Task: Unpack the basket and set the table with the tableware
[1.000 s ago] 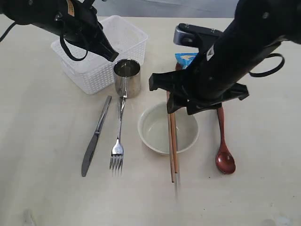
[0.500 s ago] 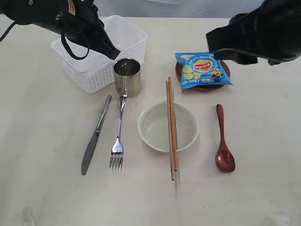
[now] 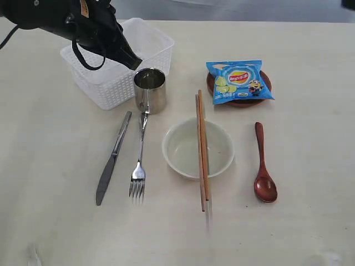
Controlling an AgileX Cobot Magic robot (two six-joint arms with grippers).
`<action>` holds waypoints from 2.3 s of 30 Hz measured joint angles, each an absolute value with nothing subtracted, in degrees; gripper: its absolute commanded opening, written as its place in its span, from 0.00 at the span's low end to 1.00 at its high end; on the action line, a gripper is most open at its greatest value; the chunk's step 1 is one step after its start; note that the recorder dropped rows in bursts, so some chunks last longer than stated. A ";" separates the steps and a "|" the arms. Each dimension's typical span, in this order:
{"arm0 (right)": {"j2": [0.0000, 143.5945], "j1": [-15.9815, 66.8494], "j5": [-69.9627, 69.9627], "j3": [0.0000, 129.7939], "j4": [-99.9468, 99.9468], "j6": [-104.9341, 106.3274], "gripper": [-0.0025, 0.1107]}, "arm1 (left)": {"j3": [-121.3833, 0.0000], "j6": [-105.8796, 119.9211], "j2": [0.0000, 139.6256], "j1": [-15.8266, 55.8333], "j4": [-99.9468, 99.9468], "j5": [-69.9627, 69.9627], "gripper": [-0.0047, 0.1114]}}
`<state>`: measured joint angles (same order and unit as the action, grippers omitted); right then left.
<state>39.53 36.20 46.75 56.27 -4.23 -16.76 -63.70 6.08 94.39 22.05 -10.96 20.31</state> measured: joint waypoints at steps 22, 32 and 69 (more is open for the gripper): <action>24.20 18.35 35.28 56.25 -4.92 -18.45 0.02 | -63.70 6.08 94.39 22.05 -10.96 20.31 0.04; 21.14 3.36 25.46 36.12 4.27 2.26 0.02 | -63.70 6.08 94.39 22.05 -10.96 20.31 0.04; 1.72 -4.83 15.26 0.21 6.68 11.34 0.02 | -63.70 6.08 94.39 22.05 -10.96 20.19 0.04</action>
<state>1.72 -4.83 15.26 0.21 6.68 11.34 -63.70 6.08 94.39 22.05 -10.96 20.19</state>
